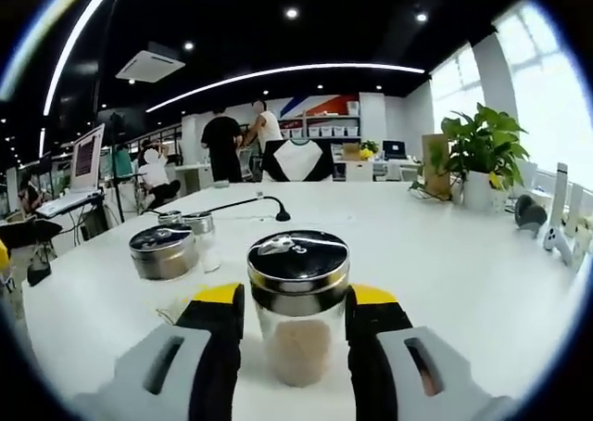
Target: Rotate the seasoning bottle until the label or dispensing opening points toward the visible target arrow and the bottle remains upright within the marked orientation range
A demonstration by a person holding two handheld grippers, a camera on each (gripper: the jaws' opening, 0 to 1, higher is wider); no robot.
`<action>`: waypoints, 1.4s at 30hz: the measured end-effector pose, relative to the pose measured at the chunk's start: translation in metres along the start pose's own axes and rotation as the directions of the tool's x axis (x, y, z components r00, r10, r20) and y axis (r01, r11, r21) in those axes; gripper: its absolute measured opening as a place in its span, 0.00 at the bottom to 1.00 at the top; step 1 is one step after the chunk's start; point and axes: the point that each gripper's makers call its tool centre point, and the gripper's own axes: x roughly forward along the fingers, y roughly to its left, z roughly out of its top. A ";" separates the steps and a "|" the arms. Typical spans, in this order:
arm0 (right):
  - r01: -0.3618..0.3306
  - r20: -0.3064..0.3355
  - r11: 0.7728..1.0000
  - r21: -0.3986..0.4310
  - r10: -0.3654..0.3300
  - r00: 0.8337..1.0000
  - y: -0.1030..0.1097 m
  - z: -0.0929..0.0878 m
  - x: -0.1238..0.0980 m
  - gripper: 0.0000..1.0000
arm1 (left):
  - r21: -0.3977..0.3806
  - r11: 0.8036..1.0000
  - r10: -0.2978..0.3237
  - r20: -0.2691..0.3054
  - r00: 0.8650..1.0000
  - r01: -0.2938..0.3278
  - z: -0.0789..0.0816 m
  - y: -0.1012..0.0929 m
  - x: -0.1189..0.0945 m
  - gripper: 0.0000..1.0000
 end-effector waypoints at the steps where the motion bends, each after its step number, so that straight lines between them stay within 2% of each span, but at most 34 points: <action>1: 0.006 -0.005 1.000 -0.003 -0.006 1.000 -0.001 -0.002 0.000 0.38 | 0.000 1.000 0.000 0.000 1.000 0.000 0.000 0.000 0.000 0.90; 3: 0.001 0.009 0.999 -0.036 -0.001 1.000 -0.001 -0.002 -0.001 0.38 | 0.000 1.000 0.002 -0.001 1.000 -0.002 0.000 0.001 0.000 0.90; 27: -0.005 -0.017 0.999 -0.040 0.004 1.000 -0.001 -0.002 -0.002 0.37 | -0.003 1.000 0.003 0.002 1.000 -0.003 0.000 0.002 -0.001 0.90; 42: -0.063 -0.016 0.996 -0.057 0.063 0.998 -0.002 -0.002 -0.003 0.37 | -0.003 1.000 0.013 0.004 1.000 -0.013 0.000 0.004 -0.004 0.90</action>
